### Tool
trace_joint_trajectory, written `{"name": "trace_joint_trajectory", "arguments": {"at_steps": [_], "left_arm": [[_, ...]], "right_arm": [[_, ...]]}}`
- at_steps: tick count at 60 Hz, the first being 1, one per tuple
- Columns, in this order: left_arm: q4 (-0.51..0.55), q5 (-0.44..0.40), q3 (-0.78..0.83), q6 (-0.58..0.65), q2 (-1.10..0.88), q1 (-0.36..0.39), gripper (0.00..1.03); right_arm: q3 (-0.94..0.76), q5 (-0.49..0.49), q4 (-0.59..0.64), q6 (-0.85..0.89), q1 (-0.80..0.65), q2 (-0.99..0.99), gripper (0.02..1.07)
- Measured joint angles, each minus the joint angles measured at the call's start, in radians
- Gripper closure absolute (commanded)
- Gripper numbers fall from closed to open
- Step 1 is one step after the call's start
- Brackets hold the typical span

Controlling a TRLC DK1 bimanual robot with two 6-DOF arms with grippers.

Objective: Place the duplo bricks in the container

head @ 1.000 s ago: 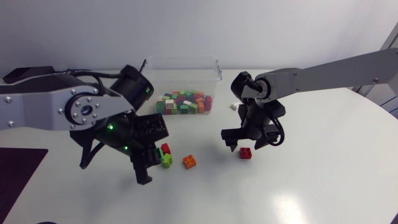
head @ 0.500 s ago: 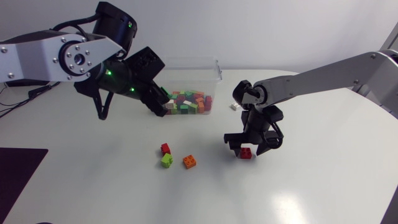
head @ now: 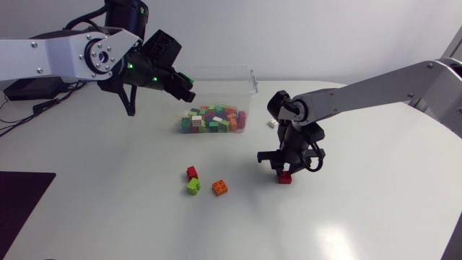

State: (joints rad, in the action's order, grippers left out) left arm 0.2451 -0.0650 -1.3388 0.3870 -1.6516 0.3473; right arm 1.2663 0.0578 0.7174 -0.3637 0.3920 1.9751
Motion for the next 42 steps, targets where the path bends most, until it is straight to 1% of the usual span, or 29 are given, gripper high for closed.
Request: {"name": "trace_joint_trajectory", "arguments": {"at_steps": [10,16,22,34,35,36,38,39,41,42], "left_arm": [[-0.053,0.000,-0.055,-0.030,-0.070,-0.019,0.78],[-0.087,0.000,-0.107,-0.048,-0.129,-0.025,0.77],[-0.101,0.000,-0.157,-0.051,-0.191,-0.032,0.77],[-0.108,0.000,-0.288,-0.074,-0.318,-0.068,0.75],[-0.109,0.000,-0.296,-0.075,-0.326,-0.071,0.71],[-0.108,0.000,-0.318,-0.078,-0.346,-0.079,0.71],[-0.106,0.000,-0.345,-0.081,-0.368,-0.087,0.67],[-0.105,0.000,-0.356,-0.082,-0.377,-0.090,0.57],[-0.093,0.000,-0.382,-0.087,-0.396,-0.097,0.44],[-0.089,0.000,-0.394,-0.093,-0.406,-0.101,0.28]], "right_arm": [[0.000,0.000,-0.001,0.005,0.002,-0.033,0.81],[0.012,0.000,0.037,0.017,0.014,-0.084,0.81],[0.068,0.000,0.065,0.029,0.026,-0.113,0.81],[0.177,0.000,0.069,0.037,0.056,-0.139,0.81],[0.183,0.000,0.069,0.039,0.060,-0.140,0.81],[0.198,-0.001,0.069,0.047,0.065,-0.140,0.81],[0.214,-0.002,0.069,0.053,0.068,-0.140,0.81],[0.224,-0.005,0.069,0.054,0.071,-0.140,0.81],[0.243,-0.005,0.069,0.058,0.072,-0.140,0.81],[0.254,-0.007,0.069,0.058,0.073,-0.140,0.81]]}}
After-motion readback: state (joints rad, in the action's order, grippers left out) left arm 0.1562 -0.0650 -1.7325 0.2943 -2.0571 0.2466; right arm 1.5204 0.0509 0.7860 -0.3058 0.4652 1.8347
